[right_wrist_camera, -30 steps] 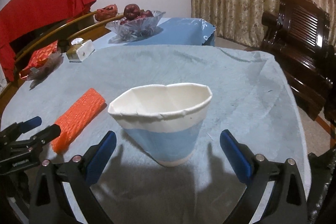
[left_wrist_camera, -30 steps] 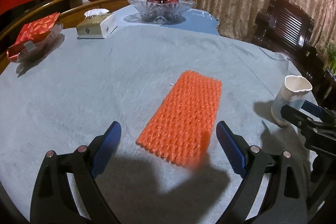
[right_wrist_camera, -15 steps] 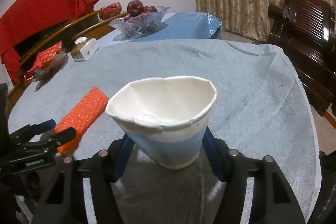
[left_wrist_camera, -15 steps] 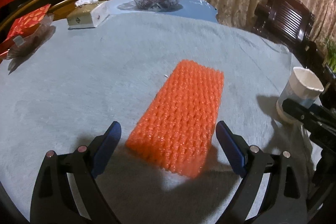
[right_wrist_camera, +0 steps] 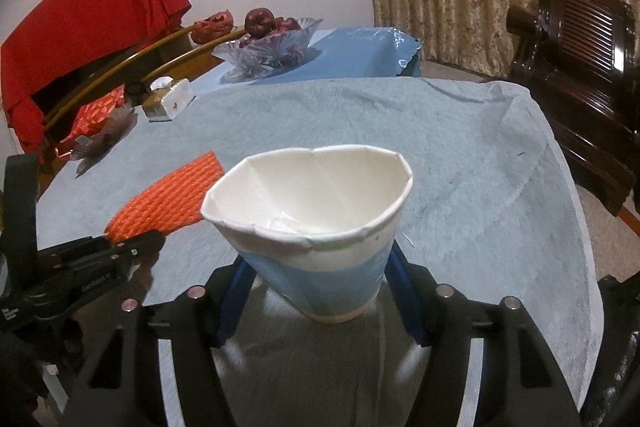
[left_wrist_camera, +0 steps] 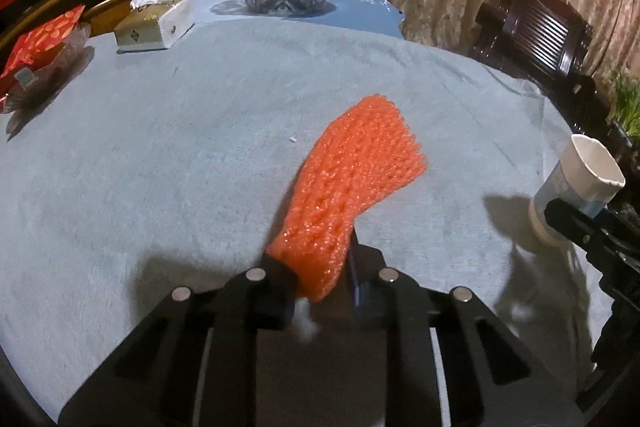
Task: Collect trash
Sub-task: 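Grasp the orange foam mesh with the left tool while the right tool grasps the paper cup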
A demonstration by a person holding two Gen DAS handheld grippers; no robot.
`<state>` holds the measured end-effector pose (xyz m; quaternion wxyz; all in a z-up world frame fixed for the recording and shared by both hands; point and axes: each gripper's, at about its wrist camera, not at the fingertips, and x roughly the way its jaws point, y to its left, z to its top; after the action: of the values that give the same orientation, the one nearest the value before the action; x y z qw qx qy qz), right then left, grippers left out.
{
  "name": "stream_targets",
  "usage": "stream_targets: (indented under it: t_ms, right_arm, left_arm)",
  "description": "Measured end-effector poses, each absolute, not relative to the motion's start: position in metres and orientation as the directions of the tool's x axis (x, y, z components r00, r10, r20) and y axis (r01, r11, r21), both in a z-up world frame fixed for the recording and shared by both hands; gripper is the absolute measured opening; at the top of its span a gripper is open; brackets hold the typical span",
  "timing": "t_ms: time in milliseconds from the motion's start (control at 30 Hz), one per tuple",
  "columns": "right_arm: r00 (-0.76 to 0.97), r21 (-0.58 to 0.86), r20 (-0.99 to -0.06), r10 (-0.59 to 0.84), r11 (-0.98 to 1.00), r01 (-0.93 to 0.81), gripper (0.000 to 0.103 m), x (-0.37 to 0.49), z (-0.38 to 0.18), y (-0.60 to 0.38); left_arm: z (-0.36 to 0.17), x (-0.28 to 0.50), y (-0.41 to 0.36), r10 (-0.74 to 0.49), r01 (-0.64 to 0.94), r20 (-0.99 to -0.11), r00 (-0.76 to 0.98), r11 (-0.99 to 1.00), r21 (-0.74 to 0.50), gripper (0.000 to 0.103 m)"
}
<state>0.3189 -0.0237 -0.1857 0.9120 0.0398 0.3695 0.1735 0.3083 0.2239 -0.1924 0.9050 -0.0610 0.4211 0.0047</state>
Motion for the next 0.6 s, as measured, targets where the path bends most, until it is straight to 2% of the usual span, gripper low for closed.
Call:
stream_targets:
  t_ms: [600]
  right_arm:
    - [0.710, 0.197, -0.611, 0.350, 0.936, -0.292, 0.063, 0.273, -0.144, -0.048]
  left_arm:
    - [-0.135, 0.249, 0.179, -0.042, -0.035, -0.678, 0.734, 0.994, -0.100, 0.018]
